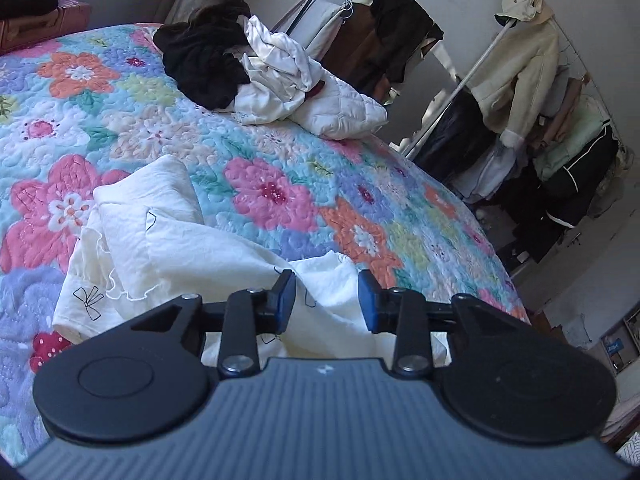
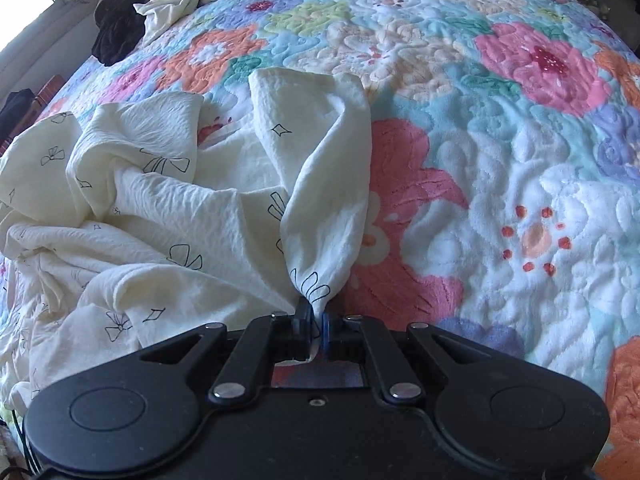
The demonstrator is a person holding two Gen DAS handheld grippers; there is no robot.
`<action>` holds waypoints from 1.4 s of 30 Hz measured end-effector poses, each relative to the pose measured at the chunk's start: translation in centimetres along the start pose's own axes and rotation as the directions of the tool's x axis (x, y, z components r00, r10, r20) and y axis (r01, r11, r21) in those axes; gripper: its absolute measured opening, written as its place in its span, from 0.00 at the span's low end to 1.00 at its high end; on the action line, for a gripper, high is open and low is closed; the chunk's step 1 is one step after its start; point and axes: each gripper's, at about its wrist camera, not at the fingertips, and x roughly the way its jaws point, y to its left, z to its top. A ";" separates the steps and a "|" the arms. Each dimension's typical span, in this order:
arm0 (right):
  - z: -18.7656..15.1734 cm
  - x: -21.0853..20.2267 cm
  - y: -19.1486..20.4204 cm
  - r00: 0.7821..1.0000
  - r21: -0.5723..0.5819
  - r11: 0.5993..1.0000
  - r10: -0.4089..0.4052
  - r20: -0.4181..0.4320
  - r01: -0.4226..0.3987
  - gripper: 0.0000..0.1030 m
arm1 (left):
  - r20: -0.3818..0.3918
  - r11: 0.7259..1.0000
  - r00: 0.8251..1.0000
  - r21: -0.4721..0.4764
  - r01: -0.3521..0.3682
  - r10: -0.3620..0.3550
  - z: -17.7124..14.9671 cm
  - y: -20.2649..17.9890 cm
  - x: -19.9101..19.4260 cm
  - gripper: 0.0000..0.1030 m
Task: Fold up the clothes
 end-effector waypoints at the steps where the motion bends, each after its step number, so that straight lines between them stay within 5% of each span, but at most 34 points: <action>1: 0.0 0.0 -0.1 1.000 0.008 1.000 0.007 0.003 -0.007 0.08 | 0.002 1.000 1.000 0.005 -0.017 0.017 0.0 0.0 0.0 0.34; 8: 0.2 -2.8 -0.7 0.988 0.048 0.996 0.067 0.136 -0.074 0.18 | -0.038 0.995 0.999 0.094 -0.031 0.035 -1.3 -2.0 1.7 0.38; 12: 0.4 -5.1 -1.4 0.957 0.070 0.988 0.112 0.266 -0.135 0.49 | -0.033 0.975 0.998 0.218 -0.041 0.049 -1.8 -5.2 2.9 0.50; 18: 3.0 -3.2 -3.9 0.937 0.205 0.942 0.202 0.286 -0.265 0.51 | -0.130 0.980 0.991 0.198 -0.010 0.036 1.3 -6.6 8.5 0.67; 20: 3.9 -2.1 -3.8 0.942 0.210 0.942 0.201 0.270 -0.261 0.51 | -0.212 0.986 0.977 0.167 0.025 0.011 2.4 -6.5 11.5 0.70; 24: 5.7 0.1 -2.0 0.968 0.089 0.986 0.121 0.218 -0.143 0.51 | -0.423 0.993 0.901 0.010 0.114 -0.099 3.0 -5.6 17.9 0.70; 27: 6.6 1.6 -1.9 0.972 0.069 0.989 0.112 0.208 -0.129 0.51 | -0.459 0.992 0.879 -0.053 0.119 -0.130 2.6 -6.1 20.3 0.70; 31: 6.6 3.1 -1.9 0.975 0.086 0.986 0.128 0.183 -0.146 0.52 | -0.524 0.999 0.851 0.043 0.004 0.019 1.3 -8.5 23.0 0.80; 34: 5.8 3.2 -0.7 0.978 0.010 0.994 0.108 0.177 -0.111 0.53 | -0.563 0.982 0.810 0.172 -0.080 0.164 -0.4 -9.8 25.3 0.80; 36: 5.7 3.3 -0.1 0.980 -0.039 0.996 0.086 0.179 -0.080 0.53 | -0.558 0.970 0.804 0.222 -0.094 0.206 -1.4 -10.1 26.0 0.80; 38: 5.6 3.4 0.5 0.980 -0.073 0.995 0.076 0.185 -0.064 0.53 | -0.536 0.965 0.814 0.237 -0.111 0.225 -2.0 -10.2 26.1 0.78; 39: 5.5 3.5 0.8 0.981 -0.101 0.994 0.054 0.184 -0.036 0.42 | -0.518 0.960 0.821 0.250 -0.125 0.241 -2.1 -10.3 25.8 0.71; 40: 5.5 3.6 1.2 0.984 -0.135 0.991 0.020 0.178 0.005 0.14 | -0.507 0.949 0.819 0.282 -0.139 0.270 -2.3 -10.6 25.7 0.43; 42: 5.7 3.0 1.6 0.984 -0.149 0.989 0.023 0.174 0.004 0.07 | -0.508 0.949 0.816 0.281 -0.146 0.276 -1.9 -10.4 25.2 0.24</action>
